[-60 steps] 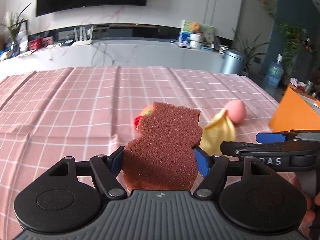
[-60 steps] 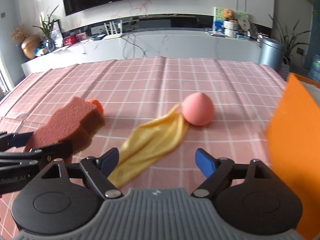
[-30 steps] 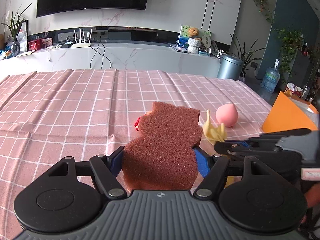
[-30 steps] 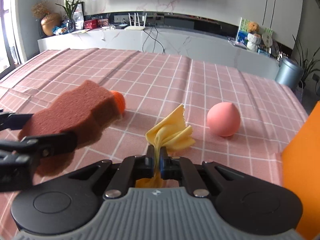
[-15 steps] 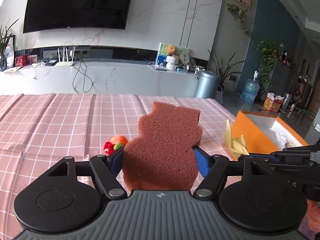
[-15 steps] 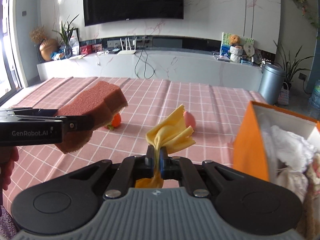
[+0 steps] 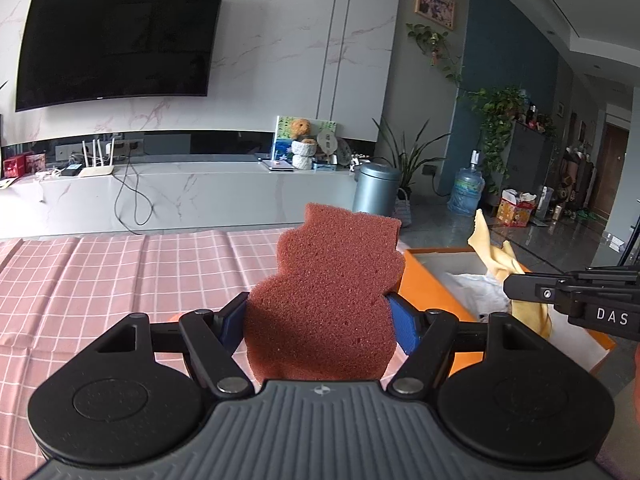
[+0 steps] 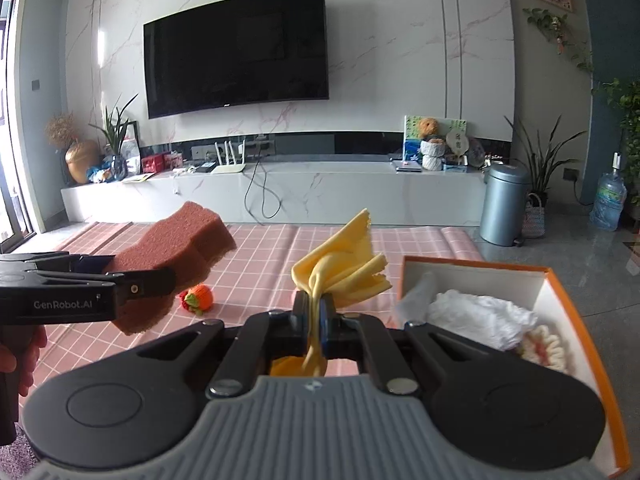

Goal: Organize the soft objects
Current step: 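Carry the sponge with the left tool while the right tool carries the yellow cloth to the box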

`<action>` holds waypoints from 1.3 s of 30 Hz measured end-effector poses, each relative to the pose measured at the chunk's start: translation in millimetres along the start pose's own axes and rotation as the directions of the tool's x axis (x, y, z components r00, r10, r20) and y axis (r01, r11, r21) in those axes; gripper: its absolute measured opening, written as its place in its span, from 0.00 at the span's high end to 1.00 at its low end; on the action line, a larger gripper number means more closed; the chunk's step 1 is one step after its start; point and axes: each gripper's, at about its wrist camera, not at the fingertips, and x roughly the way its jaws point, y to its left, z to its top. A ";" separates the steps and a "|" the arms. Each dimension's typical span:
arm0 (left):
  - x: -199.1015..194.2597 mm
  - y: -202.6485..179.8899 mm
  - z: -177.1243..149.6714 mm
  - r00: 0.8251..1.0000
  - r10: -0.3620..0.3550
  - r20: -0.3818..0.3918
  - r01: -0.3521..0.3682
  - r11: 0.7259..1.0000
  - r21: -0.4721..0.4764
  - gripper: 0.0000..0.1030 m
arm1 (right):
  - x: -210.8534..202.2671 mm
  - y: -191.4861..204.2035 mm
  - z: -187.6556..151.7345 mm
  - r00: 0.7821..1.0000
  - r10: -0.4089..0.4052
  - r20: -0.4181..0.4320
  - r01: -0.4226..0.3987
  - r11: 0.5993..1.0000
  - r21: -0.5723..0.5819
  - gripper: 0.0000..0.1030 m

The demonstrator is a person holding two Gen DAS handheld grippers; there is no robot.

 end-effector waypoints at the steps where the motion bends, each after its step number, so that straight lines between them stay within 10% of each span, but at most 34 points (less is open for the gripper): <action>1: 2.5 -5.2 1.4 1.000 -0.007 -0.005 0.007 1.000 0.002 0.20 | -4.1 -4.5 0.3 1.000 -0.009 0.004 0.009 1.000 -0.002 0.97; 26: 74.4 -112.0 16.7 0.963 -0.208 -0.171 0.216 0.976 0.028 0.21 | -30.5 -163.1 -2.9 0.970 -0.223 -0.102 0.221 0.975 -0.023 0.97; 39: 100.9 -144.3 10.3 0.941 -0.242 -0.236 0.261 0.964 0.054 0.21 | 37.7 -161.8 -43.6 0.936 -0.082 -0.342 0.052 0.994 -0.096 0.97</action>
